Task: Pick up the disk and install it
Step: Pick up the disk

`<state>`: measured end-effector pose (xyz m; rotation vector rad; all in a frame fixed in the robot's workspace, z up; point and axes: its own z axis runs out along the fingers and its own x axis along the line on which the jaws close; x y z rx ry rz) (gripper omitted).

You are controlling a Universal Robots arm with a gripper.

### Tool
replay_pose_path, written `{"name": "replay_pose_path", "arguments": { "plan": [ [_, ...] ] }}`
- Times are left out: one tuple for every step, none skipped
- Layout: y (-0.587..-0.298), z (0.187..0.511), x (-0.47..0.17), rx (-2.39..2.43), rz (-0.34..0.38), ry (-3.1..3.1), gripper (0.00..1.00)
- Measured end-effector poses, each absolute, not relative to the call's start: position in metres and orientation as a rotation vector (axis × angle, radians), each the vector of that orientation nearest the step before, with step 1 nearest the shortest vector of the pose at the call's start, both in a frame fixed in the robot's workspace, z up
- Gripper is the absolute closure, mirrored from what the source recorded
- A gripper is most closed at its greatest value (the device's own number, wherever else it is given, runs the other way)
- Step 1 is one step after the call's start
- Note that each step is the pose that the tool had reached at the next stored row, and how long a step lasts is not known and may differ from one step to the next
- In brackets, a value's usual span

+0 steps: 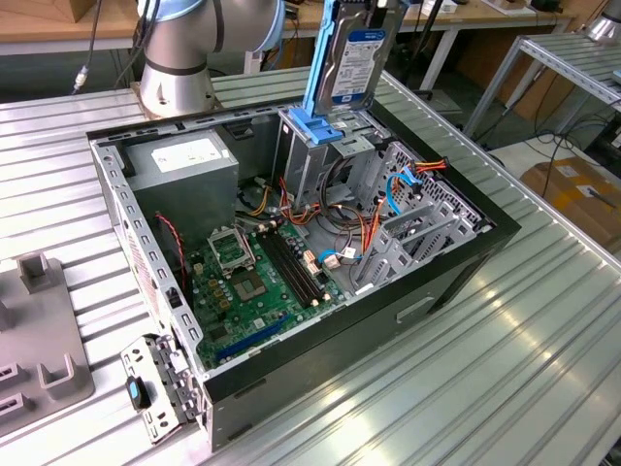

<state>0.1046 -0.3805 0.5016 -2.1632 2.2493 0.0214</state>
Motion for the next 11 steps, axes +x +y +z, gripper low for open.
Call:
{"name": "replay_pose_path", "arguments": {
  "plan": [
    [-0.383,0.502,0.105,-2.163,0.021,2.249,0.65],
    [-0.385,0.502,0.105,-2.163,0.021,2.249,0.65],
    [-0.387,0.502,0.105,-2.163,0.021,2.249,0.65],
    [-0.389,0.502,0.105,-2.163,0.021,2.249,0.65],
    [-0.393,0.502,0.105,-2.163,0.021,2.249,0.65],
    [-0.397,0.502,0.105,-2.163,0.021,2.249,0.65],
    [-0.401,0.502,0.105,-2.163,0.021,2.249,0.65],
    [-0.404,0.502,0.105,-2.163,0.021,2.249,0.65],
    [-0.406,0.502,0.105,-2.163,0.021,2.249,0.65],
    [-0.408,0.502,0.105,-2.163,0.021,2.249,0.65],
    [-0.411,0.502,0.105,-2.163,0.021,2.249,0.65]
  ]
}}
